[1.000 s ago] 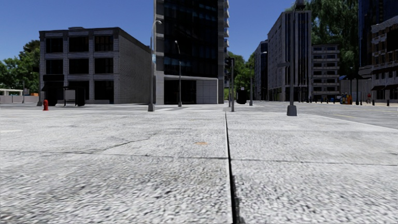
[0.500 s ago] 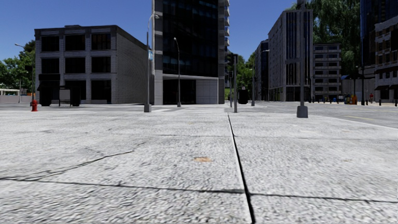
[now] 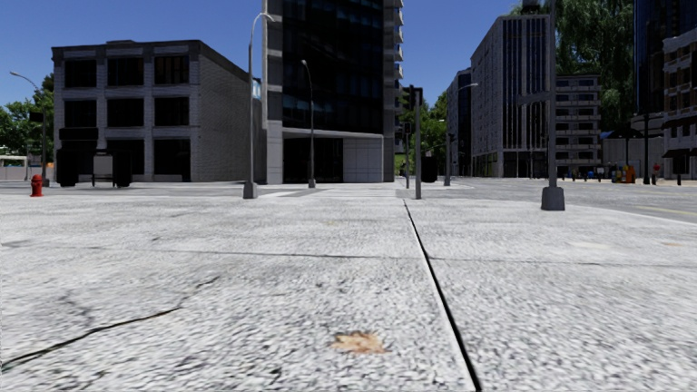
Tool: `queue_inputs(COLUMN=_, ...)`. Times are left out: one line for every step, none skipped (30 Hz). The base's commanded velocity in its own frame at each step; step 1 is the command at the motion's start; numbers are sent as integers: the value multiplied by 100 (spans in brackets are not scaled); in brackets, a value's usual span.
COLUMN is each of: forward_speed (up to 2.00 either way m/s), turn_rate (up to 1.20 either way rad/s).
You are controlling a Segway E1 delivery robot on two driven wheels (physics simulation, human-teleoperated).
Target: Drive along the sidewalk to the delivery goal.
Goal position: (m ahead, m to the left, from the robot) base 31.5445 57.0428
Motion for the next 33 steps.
queue_inputs(forward_speed=200, turn_rate=0)
queue_inputs(forward_speed=200, turn_rate=0)
queue_inputs(forward_speed=200, turn_rate=0)
queue_inputs(forward_speed=200, turn_rate=0)
queue_inputs(forward_speed=200, turn_rate=0)
queue_inputs(forward_speed=200, turn_rate=0)
queue_inputs(forward_speed=200, turn_rate=0)
queue_inputs(forward_speed=200, turn_rate=0)
queue_inputs(forward_speed=200, turn_rate=0)
queue_inputs(forward_speed=200, turn_rate=0)
queue_inputs(forward_speed=200, turn_rate=0)
queue_inputs(forward_speed=200, turn_rate=0)
queue_inputs(forward_speed=200, turn_rate=0)
queue_inputs(forward_speed=200, turn_rate=0)
queue_inputs(forward_speed=200, turn_rate=0)
queue_inputs(forward_speed=200, turn_rate=0)
queue_inputs(forward_speed=200, turn_rate=0)
queue_inputs(forward_speed=200, turn_rate=0)
queue_inputs(forward_speed=200, turn_rate=0)
queue_inputs(forward_speed=200, turn_rate=0)
queue_inputs(forward_speed=200, turn_rate=0)
queue_inputs(forward_speed=200, turn_rate=0)
queue_inputs(forward_speed=200, turn_rate=0)
queue_inputs(forward_speed=200, turn_rate=0)
queue_inputs(forward_speed=200, turn_rate=0)
queue_inputs(forward_speed=200, turn_rate=0)
queue_inputs(forward_speed=200, turn_rate=0)
queue_inputs(forward_speed=200, turn_rate=0)
queue_inputs(forward_speed=200, turn_rate=0)
queue_inputs(forward_speed=200, turn_rate=0)
queue_inputs(forward_speed=200, turn_rate=0)
queue_inputs(forward_speed=200, turn_rate=0)
queue_inputs(forward_speed=200, turn_rate=0)
